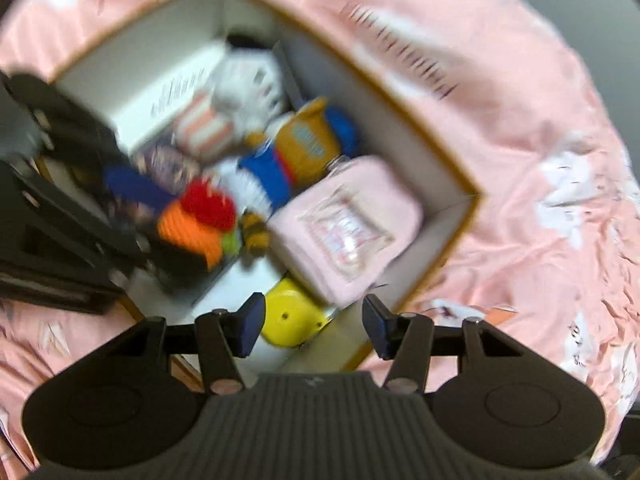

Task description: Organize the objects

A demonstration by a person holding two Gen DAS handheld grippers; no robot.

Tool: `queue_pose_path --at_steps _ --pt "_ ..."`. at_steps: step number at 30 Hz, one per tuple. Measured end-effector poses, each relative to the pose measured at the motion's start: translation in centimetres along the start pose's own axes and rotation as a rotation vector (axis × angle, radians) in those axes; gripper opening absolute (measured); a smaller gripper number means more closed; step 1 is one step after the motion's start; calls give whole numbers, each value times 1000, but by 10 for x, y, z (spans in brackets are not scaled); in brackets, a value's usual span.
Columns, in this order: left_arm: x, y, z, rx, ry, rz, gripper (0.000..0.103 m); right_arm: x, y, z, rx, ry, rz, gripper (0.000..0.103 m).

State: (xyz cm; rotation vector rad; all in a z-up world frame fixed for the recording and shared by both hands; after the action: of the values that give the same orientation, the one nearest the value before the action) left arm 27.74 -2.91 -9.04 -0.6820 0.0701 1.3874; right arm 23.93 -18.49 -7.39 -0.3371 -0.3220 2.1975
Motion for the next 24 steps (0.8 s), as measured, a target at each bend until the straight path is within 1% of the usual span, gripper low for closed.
queue_pose_path --at_steps 1,3,4,5,6,7,9,10,11,13,15,17,19,24 --pt "-4 1 -4 12 2 -7 44 -39 -30 4 -35 15 -30 55" --pt "-12 3 -14 38 -1 -21 44 -37 -48 -5 -95 40 -96 55" --pt "-16 3 -19 54 -5 -26 44 -38 -48 11 -128 49 -143 55" --pt "-19 5 -25 71 -10 -31 44 -51 -38 28 -158 48 -197 55" --pt "-21 6 -29 87 -18 -32 44 -57 -36 23 -183 35 -253 55" --pt "-22 7 -33 101 -32 -32 44 -61 -39 6 -205 22 -309 55" --pt "-22 9 -40 122 -66 -32 44 -73 -34 9 -242 5 -396 55" --pt "-21 9 -42 132 -75 -27 44 -75 -30 21 -255 0 -426 55" --pt "-21 11 -44 143 -80 -23 44 -76 -28 13 -261 -6 -446 55" --pt "-21 12 -49 162 -91 -18 44 -76 -24 14 -270 -13 -476 55" --pt "-21 13 -53 174 -104 -11 44 -77 -25 6 -272 -8 -483 55" --pt "-20 14 -56 184 -109 -4 44 -75 -37 1 -271 -6 -485 55" --pt "-19 14 -56 180 -110 0 44 -70 -47 -7 -272 -11 -490 55" --pt "-16 14 -52 159 -111 11 44 -68 -44 -8 -275 -17 -501 55"
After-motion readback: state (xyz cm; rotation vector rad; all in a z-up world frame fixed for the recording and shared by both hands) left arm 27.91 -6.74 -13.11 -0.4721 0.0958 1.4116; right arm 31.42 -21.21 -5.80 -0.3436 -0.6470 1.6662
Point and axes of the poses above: each gripper's, at about its wrist camera, not at the fingertips, and z roughly against the way its jaws point, x to its left, y to its underside, the point moved 8 cm from there along -z, roughly the way its jaws point, and after that the axes turned 1 degree about -y, right-handed, at the moved point
